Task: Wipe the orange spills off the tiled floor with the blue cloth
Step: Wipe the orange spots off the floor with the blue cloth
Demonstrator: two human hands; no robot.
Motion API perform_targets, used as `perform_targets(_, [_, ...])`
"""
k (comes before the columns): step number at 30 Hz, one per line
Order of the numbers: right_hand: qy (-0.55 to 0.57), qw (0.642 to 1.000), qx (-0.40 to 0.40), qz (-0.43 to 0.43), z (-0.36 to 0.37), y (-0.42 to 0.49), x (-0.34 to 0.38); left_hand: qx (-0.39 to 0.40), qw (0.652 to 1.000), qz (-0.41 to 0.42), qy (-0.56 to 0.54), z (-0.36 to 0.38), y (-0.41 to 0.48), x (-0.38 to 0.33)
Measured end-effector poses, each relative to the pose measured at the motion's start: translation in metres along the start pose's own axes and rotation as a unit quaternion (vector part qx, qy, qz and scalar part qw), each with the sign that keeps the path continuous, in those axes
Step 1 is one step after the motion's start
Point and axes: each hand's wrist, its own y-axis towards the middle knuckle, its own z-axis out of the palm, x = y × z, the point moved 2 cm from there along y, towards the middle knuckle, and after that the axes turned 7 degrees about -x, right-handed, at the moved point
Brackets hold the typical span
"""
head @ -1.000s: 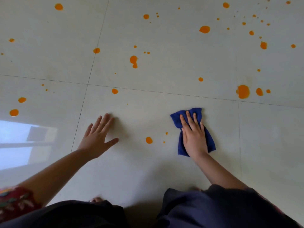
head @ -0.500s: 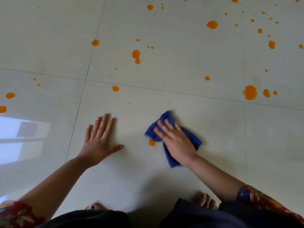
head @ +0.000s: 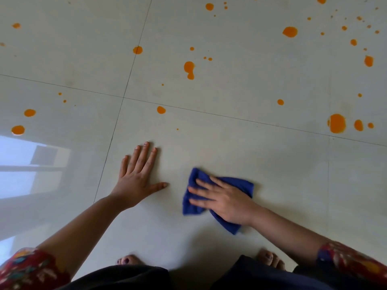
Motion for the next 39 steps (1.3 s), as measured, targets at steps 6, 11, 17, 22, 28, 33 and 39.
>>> perform_targets(6, [-0.032,0.982,-0.042,0.180,-0.039,0.024,-0.099,0.002,1.000,-0.005,-0.022,0.000,0.002,0.002])
perform_targets(11, [-0.095,0.991,0.092,-0.017,-0.017,0.087,-0.054,-0.049,0.988,-0.028,-0.142,-0.030,0.020,0.019])
perform_targets(17, [-0.105,0.967,0.169,0.162,-0.037,0.114,-0.077,-0.090,0.989,-0.063,-0.096,-0.030,0.018,0.048])
perform_targets(22, [-0.077,0.967,0.027,0.240,-0.011,0.149,-0.009,-0.122,0.986,-0.079,-0.077,-0.022,0.019,0.063])
perform_targets(28, [-0.072,0.968,-0.034,0.240,-0.011,0.107,-0.032,-0.158,0.985,-0.067,-0.020,-0.011,0.018,0.063])
perform_targets(33, [-0.067,0.951,-0.074,0.292,-0.007,0.199,-0.045,-0.174,0.982,-0.070,-0.009,-0.008,0.017,0.062])
perform_targets(39, [-0.077,0.990,0.006,0.114,-0.015,0.147,-0.064,-0.195,0.977,-0.086,-0.012,-0.006,0.016,0.059])
